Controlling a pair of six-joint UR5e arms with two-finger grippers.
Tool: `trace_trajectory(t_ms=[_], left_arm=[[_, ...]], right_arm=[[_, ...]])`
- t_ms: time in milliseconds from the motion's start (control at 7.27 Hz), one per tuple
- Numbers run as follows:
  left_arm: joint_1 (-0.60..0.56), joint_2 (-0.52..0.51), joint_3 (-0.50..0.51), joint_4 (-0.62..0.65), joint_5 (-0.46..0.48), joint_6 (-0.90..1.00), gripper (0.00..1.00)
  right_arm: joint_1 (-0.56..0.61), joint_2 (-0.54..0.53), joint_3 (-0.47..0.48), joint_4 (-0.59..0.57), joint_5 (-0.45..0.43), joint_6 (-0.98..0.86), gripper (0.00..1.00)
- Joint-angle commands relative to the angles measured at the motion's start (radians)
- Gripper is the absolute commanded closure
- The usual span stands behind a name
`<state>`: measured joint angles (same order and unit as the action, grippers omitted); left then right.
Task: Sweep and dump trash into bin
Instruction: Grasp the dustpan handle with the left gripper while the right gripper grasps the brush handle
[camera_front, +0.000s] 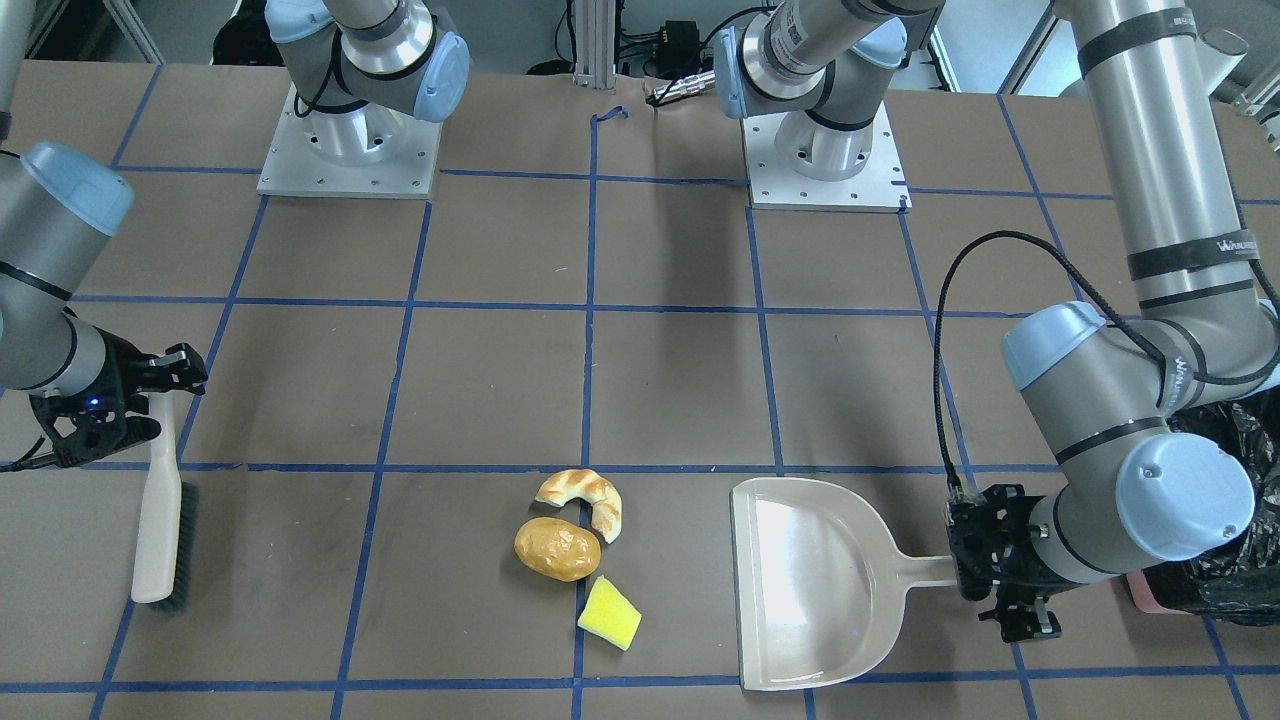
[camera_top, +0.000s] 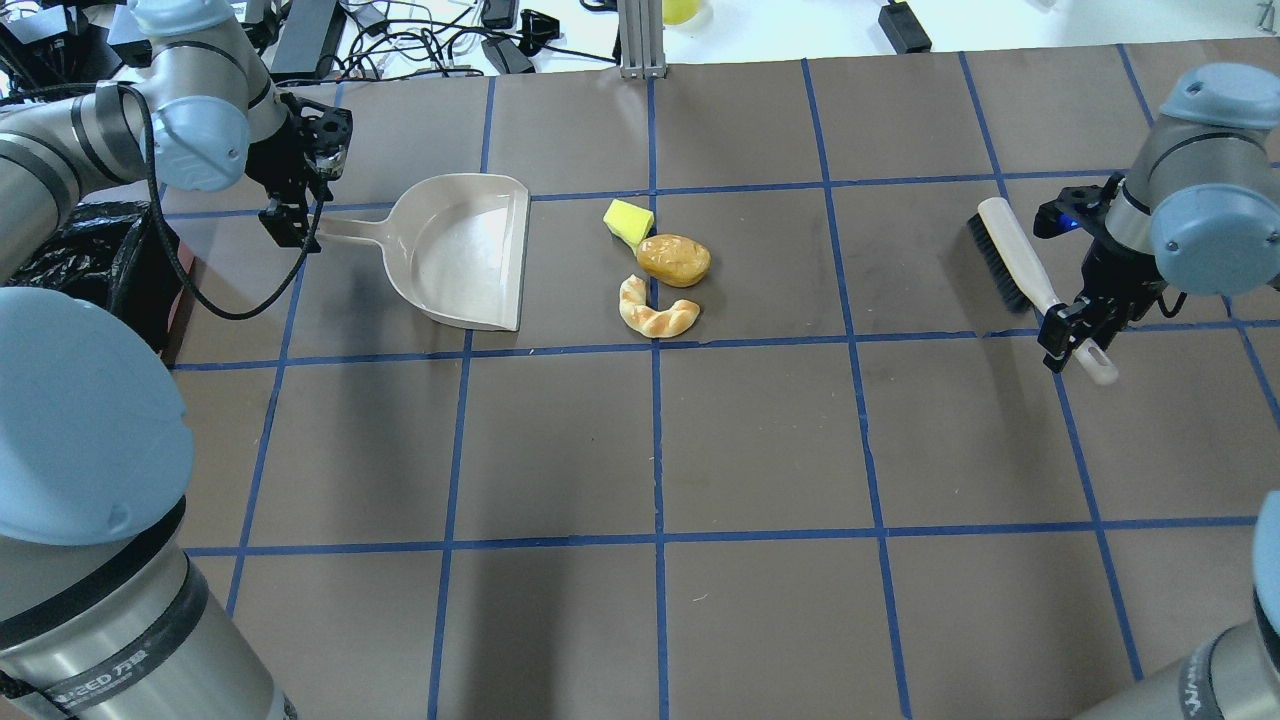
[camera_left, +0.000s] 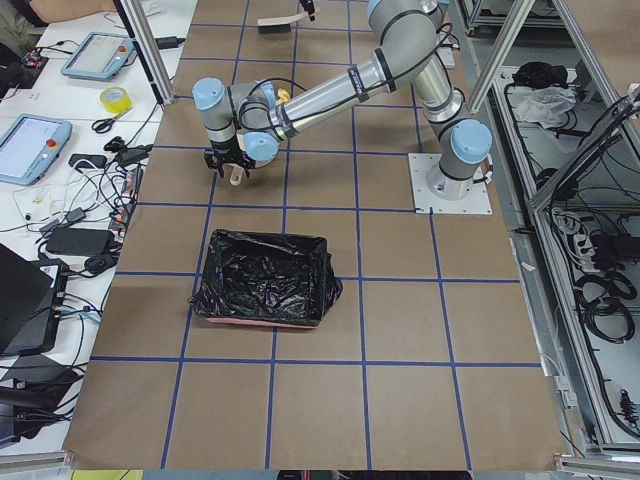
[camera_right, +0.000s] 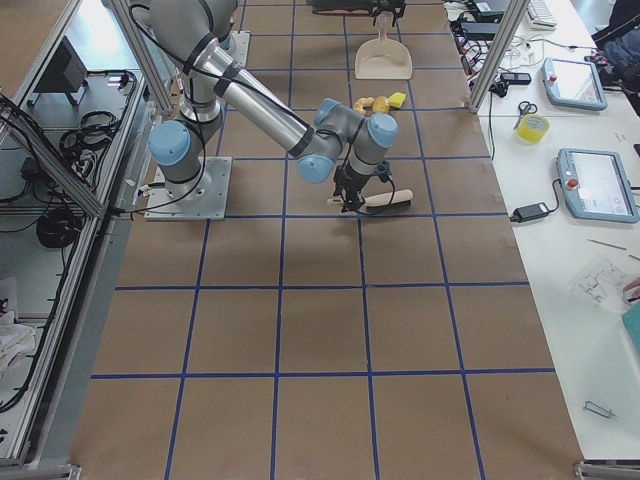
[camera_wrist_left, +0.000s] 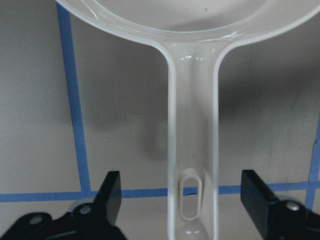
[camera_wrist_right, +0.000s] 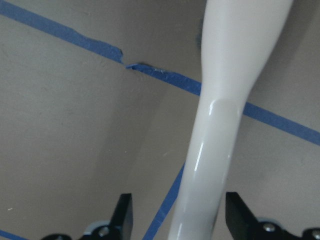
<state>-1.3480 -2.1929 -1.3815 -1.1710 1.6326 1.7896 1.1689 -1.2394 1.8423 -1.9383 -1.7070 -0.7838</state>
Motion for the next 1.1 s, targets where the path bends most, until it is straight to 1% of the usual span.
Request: trace_trajectory(t_ms=[0,138,275,550,688,825,963], left_arm=[[-0.002,-0.004,0.007,-0.001,0.003,-0.007,0.37],[-0.005,-0.004,0.007,-0.001,0.013,-0.007,0.49],[-0.010,-0.004,0.003,-0.003,0.029,-0.007,0.60],[-0.013,-0.002,0.006,-0.003,0.027,-0.007,0.75],[-0.014,-0.001,0.006,-0.003,0.027,-0.007,0.84],[-0.014,0.005,0.006,-0.004,0.026,-0.006,0.86],[-0.022,0.010,0.004,-0.006,0.027,-0.006,0.87]], right_arm=[[0.000,0.000,-0.002,-0.001,-0.003,0.006,1.00],[0.000,-0.002,-0.017,-0.005,-0.032,0.005,1.00],[0.000,-0.002,-0.018,-0.001,-0.037,0.012,1.00],[0.005,-0.008,-0.023,0.002,-0.045,0.020,1.00],[0.012,-0.015,-0.028,-0.002,-0.024,0.062,1.00],[0.030,-0.011,-0.050,0.007,0.016,0.146,1.00],[0.064,-0.014,-0.066,0.001,0.033,0.152,1.00]])
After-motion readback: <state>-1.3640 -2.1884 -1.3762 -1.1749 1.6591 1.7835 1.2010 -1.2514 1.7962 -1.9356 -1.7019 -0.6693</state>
